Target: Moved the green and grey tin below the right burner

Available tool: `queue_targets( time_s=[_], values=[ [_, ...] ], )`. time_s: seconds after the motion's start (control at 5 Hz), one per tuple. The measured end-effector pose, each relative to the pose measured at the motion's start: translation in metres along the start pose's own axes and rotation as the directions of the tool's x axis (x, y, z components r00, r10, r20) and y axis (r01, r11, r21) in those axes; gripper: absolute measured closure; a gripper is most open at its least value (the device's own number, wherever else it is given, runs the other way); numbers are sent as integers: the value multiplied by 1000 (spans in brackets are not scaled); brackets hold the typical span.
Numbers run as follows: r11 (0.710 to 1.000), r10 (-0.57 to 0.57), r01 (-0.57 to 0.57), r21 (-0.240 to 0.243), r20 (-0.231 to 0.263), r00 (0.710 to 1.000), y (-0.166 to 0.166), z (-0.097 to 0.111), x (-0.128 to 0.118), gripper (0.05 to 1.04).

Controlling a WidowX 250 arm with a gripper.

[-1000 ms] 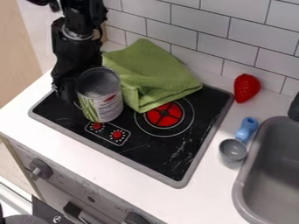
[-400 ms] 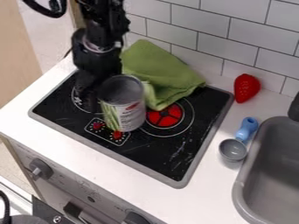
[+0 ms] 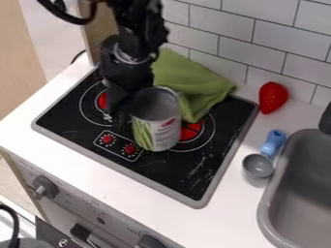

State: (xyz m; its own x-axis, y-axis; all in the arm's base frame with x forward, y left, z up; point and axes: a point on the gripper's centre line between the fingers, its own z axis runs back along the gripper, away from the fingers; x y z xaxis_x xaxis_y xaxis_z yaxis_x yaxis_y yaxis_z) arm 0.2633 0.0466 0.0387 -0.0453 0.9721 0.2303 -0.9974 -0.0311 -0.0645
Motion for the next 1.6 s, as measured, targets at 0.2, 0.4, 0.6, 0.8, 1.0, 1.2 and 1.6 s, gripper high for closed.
queue_targets(
  time_s=[0.2, 0.4, 0.6, 0.8, 1.0, 1.2, 1.6],
  values=[
    [1000, -15, 15, -9, 16, 1000, 0, 2, -10, 84],
    [998, -49, 51, -43, 54, 997, 13, 4, 2, 84],
    [996, -59, 66, -62, 113, 992, 12, 9, 25, 84],
    [994, -78, 88, -59, 147, 986, 14, 16, 49, 84],
    [989, -125, 134, -66, 126, 984, 10, 23, 65, 84],
    [960, -242, 258, -107, 145, 959, 9, 38, 74, 84],
    [696, -680, 694, -187, 138, 720, 28, 35, 115, 84]
  ],
)
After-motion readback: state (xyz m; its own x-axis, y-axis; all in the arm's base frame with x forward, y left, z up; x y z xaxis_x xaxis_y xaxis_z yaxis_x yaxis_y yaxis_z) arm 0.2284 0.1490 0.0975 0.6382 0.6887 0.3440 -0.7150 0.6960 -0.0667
